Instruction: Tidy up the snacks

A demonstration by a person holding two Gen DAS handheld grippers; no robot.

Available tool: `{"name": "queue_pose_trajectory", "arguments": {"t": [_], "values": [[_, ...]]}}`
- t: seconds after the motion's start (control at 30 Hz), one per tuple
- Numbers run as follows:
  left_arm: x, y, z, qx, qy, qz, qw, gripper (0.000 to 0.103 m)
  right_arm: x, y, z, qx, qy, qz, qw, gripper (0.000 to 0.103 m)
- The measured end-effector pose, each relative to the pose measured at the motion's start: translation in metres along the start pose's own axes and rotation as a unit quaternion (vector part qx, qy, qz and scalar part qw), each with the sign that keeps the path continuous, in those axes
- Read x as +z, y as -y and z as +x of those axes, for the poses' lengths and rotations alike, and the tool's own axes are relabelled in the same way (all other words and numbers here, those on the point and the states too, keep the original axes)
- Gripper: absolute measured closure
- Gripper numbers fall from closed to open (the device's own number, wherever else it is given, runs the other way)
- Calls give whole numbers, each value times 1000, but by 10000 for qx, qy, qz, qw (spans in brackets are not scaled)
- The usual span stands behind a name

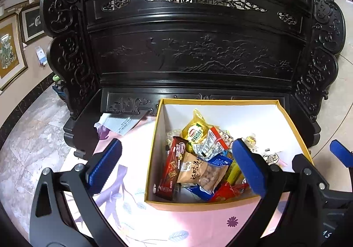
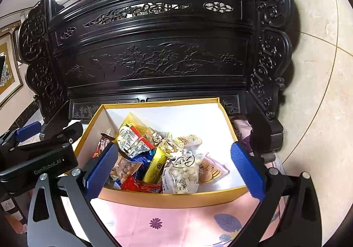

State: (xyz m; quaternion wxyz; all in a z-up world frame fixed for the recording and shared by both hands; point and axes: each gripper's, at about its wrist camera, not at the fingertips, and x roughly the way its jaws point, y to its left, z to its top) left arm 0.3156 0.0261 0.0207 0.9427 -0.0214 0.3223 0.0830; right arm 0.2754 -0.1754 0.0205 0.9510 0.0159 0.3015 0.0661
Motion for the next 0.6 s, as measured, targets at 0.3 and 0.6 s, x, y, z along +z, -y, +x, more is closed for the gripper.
{"name": "queue_pose_trajectory", "arguments": {"t": [0.3,0.6], "values": [[0,-1,-2,-41,26,-19,10000,2,0,0,-1,-23,18,-13,10000,1],[0,1,-3,-9,13,6,10000,2,1,0,-2,-23,17,-7,10000,1]]}}
